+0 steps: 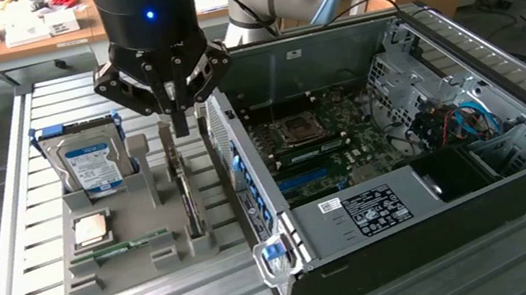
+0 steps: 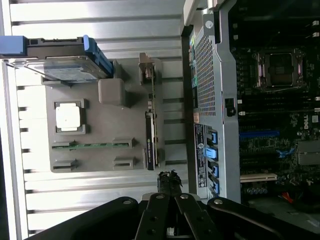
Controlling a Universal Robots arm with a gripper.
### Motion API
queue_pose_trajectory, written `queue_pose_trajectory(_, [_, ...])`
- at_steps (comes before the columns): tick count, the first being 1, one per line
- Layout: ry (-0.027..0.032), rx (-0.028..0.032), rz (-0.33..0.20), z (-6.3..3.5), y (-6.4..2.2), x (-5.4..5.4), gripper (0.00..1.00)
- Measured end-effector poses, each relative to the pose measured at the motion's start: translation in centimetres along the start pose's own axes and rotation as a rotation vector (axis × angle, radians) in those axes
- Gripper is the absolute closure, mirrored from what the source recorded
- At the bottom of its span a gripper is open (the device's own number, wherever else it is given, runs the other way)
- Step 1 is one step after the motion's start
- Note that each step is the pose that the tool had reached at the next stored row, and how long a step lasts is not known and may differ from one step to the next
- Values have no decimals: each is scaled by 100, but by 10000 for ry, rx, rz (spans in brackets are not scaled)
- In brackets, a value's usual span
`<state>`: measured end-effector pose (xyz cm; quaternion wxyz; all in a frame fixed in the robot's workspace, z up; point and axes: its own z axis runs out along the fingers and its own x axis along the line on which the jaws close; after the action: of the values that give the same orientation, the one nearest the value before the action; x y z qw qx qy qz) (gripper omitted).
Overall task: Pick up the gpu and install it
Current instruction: 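Reach for the gpu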
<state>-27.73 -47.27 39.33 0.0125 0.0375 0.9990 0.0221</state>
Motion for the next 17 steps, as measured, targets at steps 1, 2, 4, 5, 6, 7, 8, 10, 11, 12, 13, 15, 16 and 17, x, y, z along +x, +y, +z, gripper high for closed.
queue_pose_trajectory(1, [0,0,-1,0,-1,4,89])
queue_pose_trajectory(2, [0,0,0,0,-1,10,89])
queue_pose_trajectory(4, [0,0,-1,-1,-3,29,89])
queue_pose_trajectory(5, [0,0,-2,-1,-4,44,89])
queue_pose_trajectory(6, [0,0,-1,-1,-5,57,89])
queue_pose_trajectory(7, [0,0,-1,-1,-5,67,89])
queue_pose_trajectory(8, [0,0,-1,-1,-6,75,89])
queue_pose_trajectory(10, [0,-1,-2,-1,-6,79,89])
queue_pose_trajectory(11, [0,-1,-3,-1,-6,79,89])
queue_pose_trajectory(12, [0,0,0,-1,-1,81,89])
queue_pose_trajectory(13, [0,1,1,-1,4,82,89])
queue_pose_trajectory(15, [0,-1,-1,1,13,85,89])
queue_pose_trajectory(16, [0,0,-1,1,18,87,89])
queue_pose_trajectory(17, [0,0,-1,1,24,90,89])
